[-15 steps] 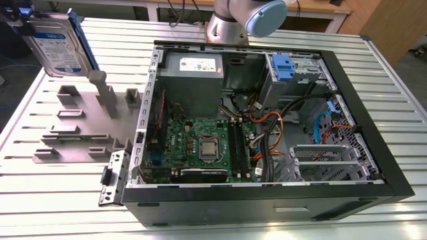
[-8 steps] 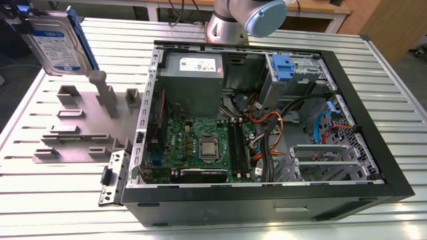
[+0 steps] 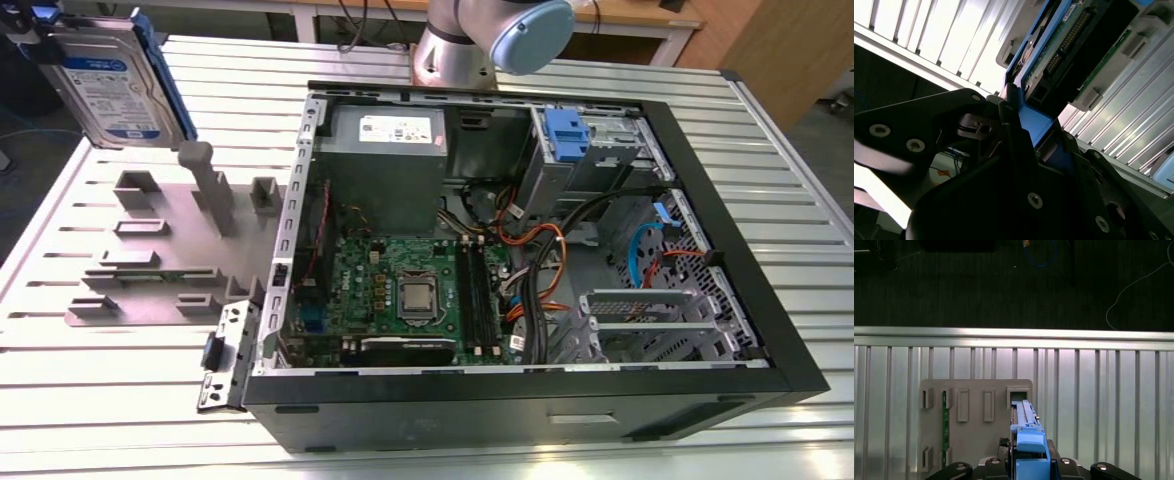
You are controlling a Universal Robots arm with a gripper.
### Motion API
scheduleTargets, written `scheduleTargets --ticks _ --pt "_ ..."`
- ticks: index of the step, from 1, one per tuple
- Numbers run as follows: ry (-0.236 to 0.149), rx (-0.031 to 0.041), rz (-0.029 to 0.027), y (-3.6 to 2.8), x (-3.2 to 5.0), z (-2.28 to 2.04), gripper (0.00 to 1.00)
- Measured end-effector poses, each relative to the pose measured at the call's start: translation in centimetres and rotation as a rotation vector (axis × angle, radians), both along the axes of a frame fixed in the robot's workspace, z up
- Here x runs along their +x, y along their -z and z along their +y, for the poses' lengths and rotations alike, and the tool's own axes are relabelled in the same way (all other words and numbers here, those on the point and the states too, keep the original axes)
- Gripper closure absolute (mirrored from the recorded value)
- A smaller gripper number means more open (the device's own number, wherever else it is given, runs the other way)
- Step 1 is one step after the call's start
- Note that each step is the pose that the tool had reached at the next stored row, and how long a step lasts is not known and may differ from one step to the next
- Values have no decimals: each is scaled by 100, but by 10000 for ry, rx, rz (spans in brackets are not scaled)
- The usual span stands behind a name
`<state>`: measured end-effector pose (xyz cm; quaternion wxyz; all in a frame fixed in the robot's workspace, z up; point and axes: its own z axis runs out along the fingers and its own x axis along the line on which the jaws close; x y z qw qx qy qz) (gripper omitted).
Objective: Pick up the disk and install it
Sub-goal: 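Pick up the disk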
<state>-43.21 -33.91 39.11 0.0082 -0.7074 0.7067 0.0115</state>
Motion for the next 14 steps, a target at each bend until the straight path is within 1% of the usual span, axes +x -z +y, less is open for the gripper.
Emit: scheduleTargets --ticks 14 --pt "0 0 1 -55 0 0 64"
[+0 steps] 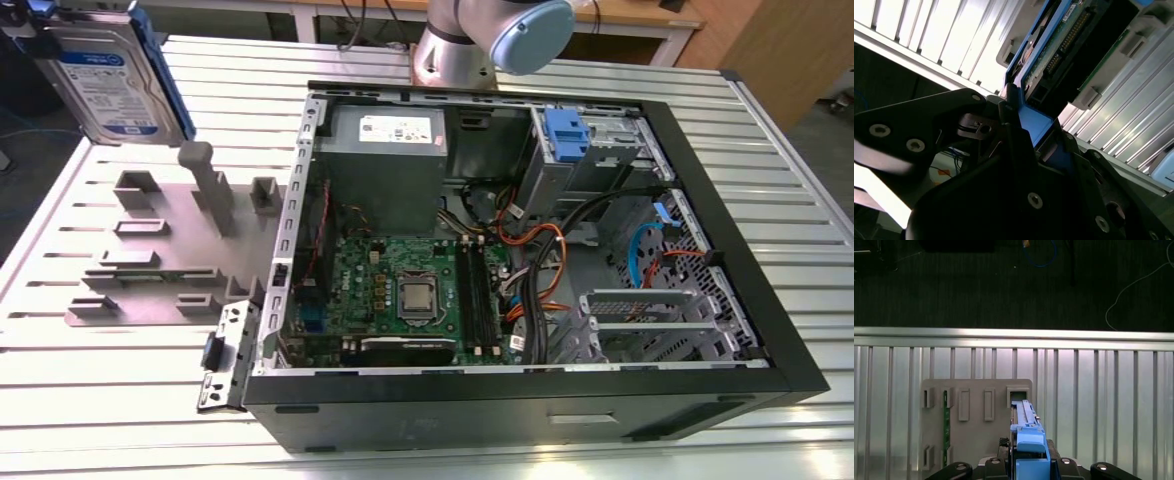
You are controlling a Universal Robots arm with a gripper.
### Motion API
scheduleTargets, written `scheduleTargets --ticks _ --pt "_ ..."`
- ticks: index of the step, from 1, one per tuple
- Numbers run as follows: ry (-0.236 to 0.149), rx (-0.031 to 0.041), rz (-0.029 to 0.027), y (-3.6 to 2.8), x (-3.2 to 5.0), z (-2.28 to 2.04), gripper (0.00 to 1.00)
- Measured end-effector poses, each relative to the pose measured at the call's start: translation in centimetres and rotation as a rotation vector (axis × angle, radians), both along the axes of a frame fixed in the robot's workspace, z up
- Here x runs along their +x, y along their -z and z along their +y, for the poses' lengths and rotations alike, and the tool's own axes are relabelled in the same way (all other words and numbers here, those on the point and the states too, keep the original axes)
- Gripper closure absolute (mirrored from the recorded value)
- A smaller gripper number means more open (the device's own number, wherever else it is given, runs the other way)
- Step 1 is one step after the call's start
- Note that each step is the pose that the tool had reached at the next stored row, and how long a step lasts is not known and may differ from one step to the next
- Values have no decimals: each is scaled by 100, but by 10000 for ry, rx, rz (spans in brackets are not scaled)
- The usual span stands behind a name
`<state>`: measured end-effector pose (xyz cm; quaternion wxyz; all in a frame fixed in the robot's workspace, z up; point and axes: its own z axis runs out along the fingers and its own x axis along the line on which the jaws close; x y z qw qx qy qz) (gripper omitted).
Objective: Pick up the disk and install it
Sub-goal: 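Pick up the disk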
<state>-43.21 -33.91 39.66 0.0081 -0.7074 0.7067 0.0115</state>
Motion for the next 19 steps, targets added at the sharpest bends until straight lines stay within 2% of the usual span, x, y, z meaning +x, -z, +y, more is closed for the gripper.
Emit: scheduleTargets --ticks 19 --pt "0 0 0 -84 0 0 64"
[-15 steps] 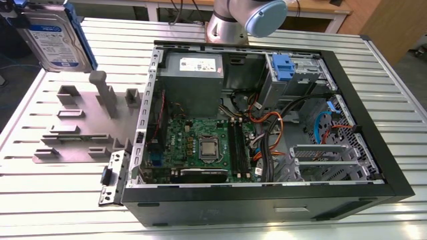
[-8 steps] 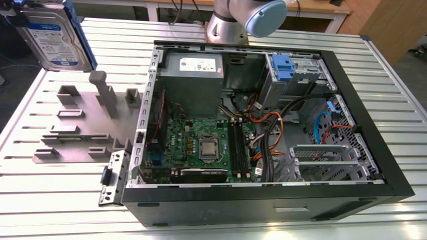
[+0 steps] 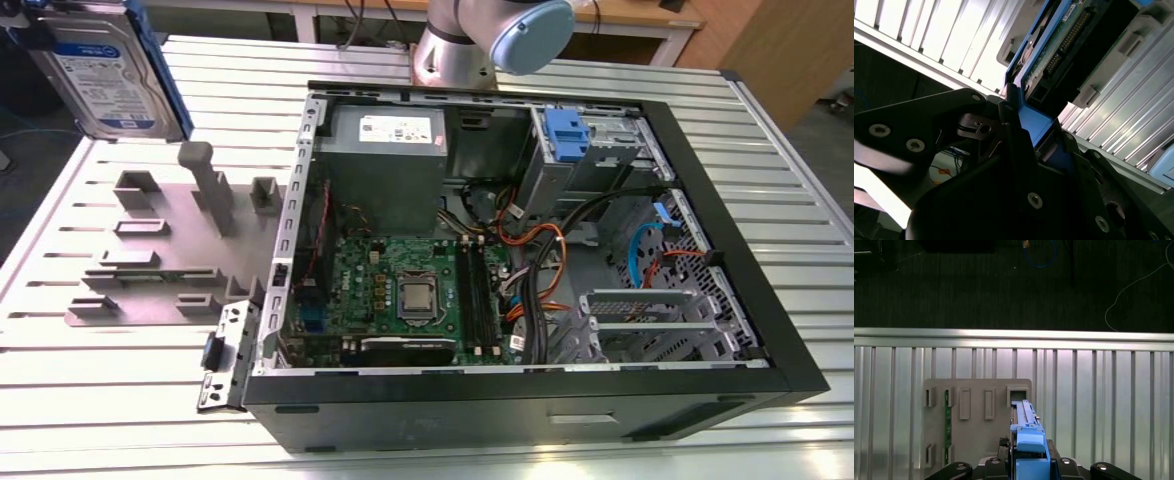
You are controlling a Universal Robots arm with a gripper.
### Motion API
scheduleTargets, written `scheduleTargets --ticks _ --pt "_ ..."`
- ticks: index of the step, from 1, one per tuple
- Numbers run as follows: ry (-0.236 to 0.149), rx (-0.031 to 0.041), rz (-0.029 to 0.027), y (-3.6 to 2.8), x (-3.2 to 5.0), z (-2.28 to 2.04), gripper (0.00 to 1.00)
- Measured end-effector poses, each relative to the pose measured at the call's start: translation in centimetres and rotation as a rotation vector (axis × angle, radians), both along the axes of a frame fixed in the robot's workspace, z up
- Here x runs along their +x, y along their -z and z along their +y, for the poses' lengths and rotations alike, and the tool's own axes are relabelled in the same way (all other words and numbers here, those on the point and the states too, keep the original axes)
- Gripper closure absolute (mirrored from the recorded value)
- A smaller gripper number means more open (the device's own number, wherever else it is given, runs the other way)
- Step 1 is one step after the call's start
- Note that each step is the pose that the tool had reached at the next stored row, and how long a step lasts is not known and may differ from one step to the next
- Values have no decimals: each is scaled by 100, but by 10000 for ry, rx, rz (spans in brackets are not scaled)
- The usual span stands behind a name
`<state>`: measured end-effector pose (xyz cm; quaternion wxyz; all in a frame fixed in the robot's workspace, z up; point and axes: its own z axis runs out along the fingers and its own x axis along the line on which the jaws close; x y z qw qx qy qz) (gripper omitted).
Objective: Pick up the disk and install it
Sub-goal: 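Pick up the disk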
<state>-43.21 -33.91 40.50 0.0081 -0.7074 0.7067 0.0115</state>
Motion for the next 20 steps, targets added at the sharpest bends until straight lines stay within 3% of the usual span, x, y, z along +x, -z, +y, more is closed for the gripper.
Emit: scheduleTargets --ticks 20 --pt "0 0 0 -83 0 0 64"
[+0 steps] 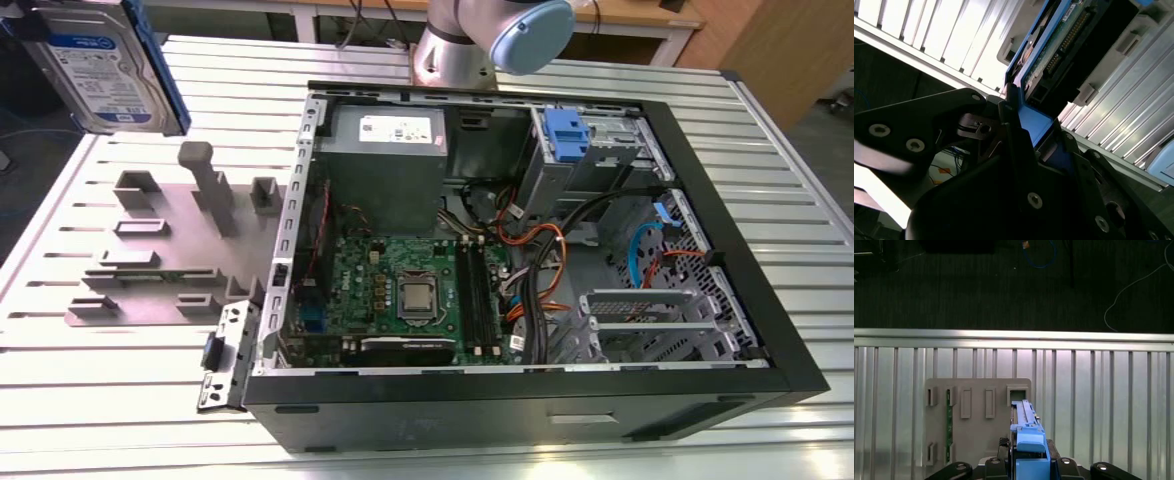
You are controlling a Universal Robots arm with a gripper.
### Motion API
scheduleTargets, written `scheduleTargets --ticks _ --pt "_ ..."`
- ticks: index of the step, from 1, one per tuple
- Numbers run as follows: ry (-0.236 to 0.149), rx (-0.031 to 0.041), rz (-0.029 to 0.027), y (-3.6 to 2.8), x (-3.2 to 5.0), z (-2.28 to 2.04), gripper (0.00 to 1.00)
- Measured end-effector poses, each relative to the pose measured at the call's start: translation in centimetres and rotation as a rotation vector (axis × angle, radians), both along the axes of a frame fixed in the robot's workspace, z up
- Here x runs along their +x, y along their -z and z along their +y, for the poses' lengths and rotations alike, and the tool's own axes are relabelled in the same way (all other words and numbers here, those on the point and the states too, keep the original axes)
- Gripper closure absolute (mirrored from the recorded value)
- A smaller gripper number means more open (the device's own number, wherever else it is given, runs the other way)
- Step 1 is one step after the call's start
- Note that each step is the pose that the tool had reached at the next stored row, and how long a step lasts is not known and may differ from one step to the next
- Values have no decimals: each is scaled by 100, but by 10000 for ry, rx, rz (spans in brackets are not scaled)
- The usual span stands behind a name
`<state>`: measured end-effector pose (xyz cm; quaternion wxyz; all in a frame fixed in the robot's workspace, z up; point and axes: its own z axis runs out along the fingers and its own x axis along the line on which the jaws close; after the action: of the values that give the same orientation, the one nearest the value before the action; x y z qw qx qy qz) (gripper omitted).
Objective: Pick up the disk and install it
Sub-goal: 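Pick up the disk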
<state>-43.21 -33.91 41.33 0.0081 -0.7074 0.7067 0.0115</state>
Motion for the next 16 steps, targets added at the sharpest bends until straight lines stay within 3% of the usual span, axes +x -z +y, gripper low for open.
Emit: scheduleTargets --ticks 16 --pt "0 0 1 -64 0 0 64"
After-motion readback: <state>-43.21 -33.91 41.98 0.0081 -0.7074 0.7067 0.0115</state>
